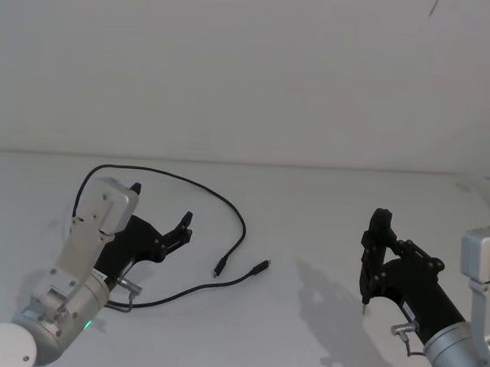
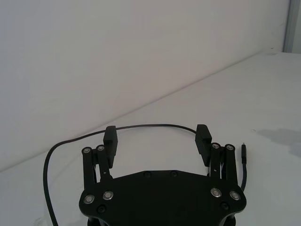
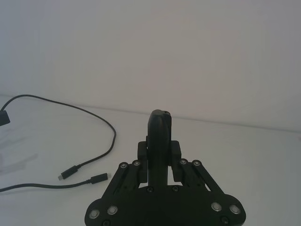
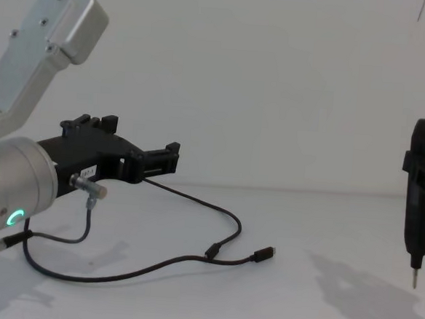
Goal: Pick up the data cable with the one hand.
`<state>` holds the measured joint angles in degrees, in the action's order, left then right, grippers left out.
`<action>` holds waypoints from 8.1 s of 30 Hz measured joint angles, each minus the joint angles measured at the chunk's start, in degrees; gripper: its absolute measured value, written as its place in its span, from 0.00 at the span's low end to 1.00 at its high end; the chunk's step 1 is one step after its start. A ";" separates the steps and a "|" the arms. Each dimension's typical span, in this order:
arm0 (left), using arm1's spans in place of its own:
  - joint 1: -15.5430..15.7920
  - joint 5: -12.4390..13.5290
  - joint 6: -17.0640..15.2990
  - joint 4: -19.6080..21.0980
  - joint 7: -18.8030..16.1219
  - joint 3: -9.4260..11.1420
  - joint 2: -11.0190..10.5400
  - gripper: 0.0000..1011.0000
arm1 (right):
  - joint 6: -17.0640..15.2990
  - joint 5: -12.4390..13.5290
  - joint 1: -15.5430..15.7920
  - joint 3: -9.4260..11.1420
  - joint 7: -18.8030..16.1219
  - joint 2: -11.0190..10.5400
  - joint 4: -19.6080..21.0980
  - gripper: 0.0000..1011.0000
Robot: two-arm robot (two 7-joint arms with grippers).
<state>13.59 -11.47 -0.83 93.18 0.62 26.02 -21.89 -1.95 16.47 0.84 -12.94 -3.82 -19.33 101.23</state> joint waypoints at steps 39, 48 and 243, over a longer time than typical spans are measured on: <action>4.44 -7.31 2.01 -4.24 15.44 -0.04 -1.21 0.99 | 0.00 0.00 0.00 0.00 0.00 0.00 0.00 0.28; 7.20 -11.48 2.48 -7.85 24.64 0.25 -1.99 0.99 | 0.00 0.00 0.00 0.00 0.00 0.00 0.00 0.28; 27.69 -23.11 -6.57 -27.39 61.54 14.58 -6.39 0.04 | -5.55 6.41 -5.91 -0.85 -0.83 8.18 1.01 0.28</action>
<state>41.28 -34.58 -7.41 65.79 62.16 40.60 -28.28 -7.50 22.87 -5.07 -13.79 -4.66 -11.15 102.23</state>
